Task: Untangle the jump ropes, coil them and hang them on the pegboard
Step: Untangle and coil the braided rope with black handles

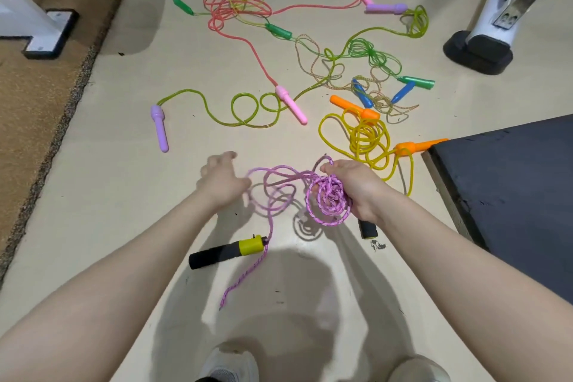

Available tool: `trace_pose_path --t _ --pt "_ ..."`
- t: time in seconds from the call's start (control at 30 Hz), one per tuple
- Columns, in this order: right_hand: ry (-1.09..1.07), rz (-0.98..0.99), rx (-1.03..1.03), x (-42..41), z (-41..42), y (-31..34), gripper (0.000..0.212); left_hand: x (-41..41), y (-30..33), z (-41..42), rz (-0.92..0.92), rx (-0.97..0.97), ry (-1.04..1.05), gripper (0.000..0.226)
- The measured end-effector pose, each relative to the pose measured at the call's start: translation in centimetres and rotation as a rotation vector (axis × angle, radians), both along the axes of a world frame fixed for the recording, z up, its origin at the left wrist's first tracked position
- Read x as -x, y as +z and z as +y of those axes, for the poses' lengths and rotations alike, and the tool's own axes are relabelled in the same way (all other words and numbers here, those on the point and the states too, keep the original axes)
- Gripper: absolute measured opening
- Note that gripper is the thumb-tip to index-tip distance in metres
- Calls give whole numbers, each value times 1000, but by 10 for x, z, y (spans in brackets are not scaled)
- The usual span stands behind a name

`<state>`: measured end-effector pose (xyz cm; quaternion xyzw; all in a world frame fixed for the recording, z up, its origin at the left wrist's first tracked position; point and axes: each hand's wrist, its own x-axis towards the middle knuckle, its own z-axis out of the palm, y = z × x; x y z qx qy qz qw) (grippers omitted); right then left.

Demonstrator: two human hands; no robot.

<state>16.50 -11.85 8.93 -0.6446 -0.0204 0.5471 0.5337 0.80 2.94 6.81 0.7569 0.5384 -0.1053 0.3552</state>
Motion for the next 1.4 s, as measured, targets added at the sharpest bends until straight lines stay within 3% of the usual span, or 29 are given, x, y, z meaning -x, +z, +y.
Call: trace_pose_path --t 0.07,0.17,0.27,0.37,0.43,0.5,0.63,0.77,0.83,1.0,1.07,1.13,1.23,1.3,1.33,1.4 --pt "-40 -10 -8 3 3 -1 27 -13 7 -26 -294 -7 -132 33" --pt "-129 -14 -61 5 12 1 30 -34 25 -61 -630 299 -85 14" --pt "-114 87 -100 2 12 6 39 -43 19 -61 -615 189 -102 10" --pt "106 31 -167 0 8 6 34 -41 15 -51 -598 191 -44 10" --pt "218 -205 -133 -1 6 3 15 -40 12 -46 -602 206 -10 12" --pt "287 -514 -69 -5 6 -2 8 -39 10 -46 -601 235 37 13" --pt "326 -724 -25 -11 5 -9 15 -41 10 -48 -722 565 248 14" --pt "243 -641 41 -13 4 -16 17 -45 5 -44 -928 857 511 18" --pt "213 -626 56 -10 6 -19 17 -46 4 -46 -977 965 553 21" --pt "152 -806 32 -3 18 -7 19 -47 11 -51 -981 1115 562 27" --pt "8 -624 -33 0 24 -2 20 -48 14 -46 -973 1086 524 24" --pt "-72 -424 -66 -1 25 -2 15 -47 16 -36 -880 938 376 20" --pt "-157 -241 17 -20 13 -4 30 -35 20 -12 -551 370 24 11" --pt "-202 -189 72 -39 -2 -6 36 -20 13 3 -339 -2 -33 19" --pt "-205 -162 87 -46 -10 -8 40 -13 9 9 -301 -56 0 25" --pt "-254 -50 94 -52 -20 -13 46 -6 5 15 -293 150 30 34"
